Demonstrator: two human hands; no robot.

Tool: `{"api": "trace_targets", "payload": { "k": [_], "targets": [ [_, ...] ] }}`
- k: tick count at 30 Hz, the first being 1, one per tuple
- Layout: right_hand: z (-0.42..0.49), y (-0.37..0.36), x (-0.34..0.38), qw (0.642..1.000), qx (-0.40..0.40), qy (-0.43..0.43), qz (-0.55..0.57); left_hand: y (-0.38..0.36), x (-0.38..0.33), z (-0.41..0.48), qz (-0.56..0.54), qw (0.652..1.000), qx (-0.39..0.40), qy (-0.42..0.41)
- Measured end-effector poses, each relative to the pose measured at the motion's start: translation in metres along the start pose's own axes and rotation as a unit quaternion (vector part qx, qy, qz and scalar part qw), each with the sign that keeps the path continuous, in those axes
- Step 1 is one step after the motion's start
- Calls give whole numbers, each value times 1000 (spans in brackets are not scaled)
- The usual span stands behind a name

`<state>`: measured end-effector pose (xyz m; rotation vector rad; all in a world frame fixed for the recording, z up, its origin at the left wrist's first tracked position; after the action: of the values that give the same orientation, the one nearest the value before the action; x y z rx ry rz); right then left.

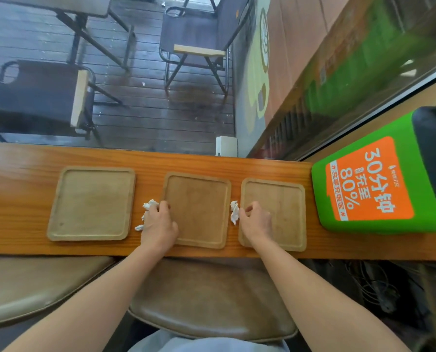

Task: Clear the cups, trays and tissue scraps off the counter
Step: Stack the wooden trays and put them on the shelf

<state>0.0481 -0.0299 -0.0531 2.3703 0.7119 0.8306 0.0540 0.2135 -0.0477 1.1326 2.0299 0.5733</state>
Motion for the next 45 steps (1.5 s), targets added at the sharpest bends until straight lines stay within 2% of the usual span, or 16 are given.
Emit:
{"api": "trace_targets", "payload": {
  "k": [2,5,7,12,16,18,21,24,27,30,33,36,40,45],
  "targets": [
    [-3,-10,8,999,48,8,4,-1,0,-2,-2,999,-13,32],
    [-13,-36,14,991,125,-16,-54,-5,6,-2,14,998,-16,65],
    [-19,-52,14,991,123,-43,-38,-6,10,-1,-19,995,0,95],
    [-27,-70,19,980,122,-125,97,-4,13,3,-52,986,18,159],
    [-24,-64,16,972,173,-122,101,9,22,11,-59,976,39,206],
    [-21,-56,14,966,196,-107,129,15,30,15,-153,968,51,194],
    [-20,-35,14,949,232,-79,197,20,40,13,-333,926,76,160],
    [-15,-3,10,951,213,-50,220,18,30,9,-379,915,94,96],
    [-5,39,-10,967,163,-24,193,5,-7,7,-400,907,120,48],
    [1,76,-54,972,114,-49,201,-24,-57,5,-378,914,148,22],
    [1,96,-105,969,60,-74,227,-59,-98,1,-309,941,133,26],
    [4,104,-138,963,41,-99,247,-86,-121,-5,-260,957,129,26],
    [12,98,-151,963,56,-112,240,-105,-127,-9,-242,962,105,64],
    [22,95,-153,973,48,-98,202,-112,-128,-9,-219,971,68,70]
  ]
}}
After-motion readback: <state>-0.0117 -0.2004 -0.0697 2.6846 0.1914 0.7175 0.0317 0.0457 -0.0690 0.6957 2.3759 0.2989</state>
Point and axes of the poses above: each hand's wrist, its own z-axis towards the middle knuckle, its own y-axis out of the back of the hand, x = y × z, the point moved 2 cm from there along z, towards the middle knuckle, and after that the axes turned 11 degrees about x, right-handed, at the moved point
